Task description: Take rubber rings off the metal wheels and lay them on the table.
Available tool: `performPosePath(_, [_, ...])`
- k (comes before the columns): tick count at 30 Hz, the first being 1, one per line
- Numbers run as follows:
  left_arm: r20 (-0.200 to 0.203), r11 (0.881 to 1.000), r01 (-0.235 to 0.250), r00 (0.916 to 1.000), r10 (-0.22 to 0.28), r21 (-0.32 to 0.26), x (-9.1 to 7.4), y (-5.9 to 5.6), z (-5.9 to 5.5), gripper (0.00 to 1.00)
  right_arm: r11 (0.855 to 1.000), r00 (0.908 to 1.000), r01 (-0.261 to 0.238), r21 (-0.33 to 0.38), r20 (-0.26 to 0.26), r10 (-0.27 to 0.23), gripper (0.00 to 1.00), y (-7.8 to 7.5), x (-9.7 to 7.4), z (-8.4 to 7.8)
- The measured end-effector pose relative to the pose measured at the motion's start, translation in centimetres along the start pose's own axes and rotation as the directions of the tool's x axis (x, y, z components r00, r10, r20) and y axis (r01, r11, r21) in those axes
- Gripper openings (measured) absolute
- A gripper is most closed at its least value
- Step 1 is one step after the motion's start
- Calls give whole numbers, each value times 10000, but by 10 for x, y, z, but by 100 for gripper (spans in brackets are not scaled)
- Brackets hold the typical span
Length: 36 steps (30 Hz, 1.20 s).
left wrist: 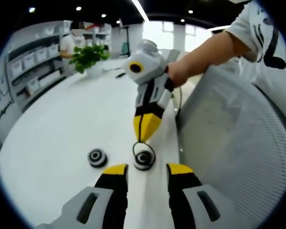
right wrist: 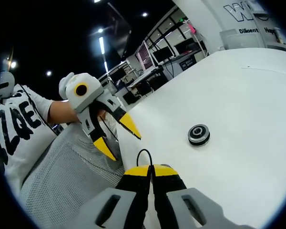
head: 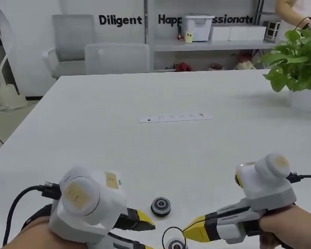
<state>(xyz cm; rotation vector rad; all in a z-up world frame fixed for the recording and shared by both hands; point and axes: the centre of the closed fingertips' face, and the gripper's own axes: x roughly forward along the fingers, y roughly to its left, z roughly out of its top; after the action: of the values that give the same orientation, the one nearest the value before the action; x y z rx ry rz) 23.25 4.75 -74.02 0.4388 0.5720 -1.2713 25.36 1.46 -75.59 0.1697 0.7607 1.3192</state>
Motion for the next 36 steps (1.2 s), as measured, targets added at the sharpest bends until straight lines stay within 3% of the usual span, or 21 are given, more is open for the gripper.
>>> performPosePath(13, [491,9977,-429,9978,455,-533,-21,12,3,39,9996,9999,-140,-241,-61,138,0,7,6,12])
performPosePath(24, [369,9939,-676,9968,710,-873,-30,18,-14,48,9988,9993,-317,-365,-198,310,0,10,20,20])
performPosePath(36, [396,9894,-945,9943,994,-1104,-39,23,-23,51,9978,9983,-447,-499,-387,428,0,11,37,26])
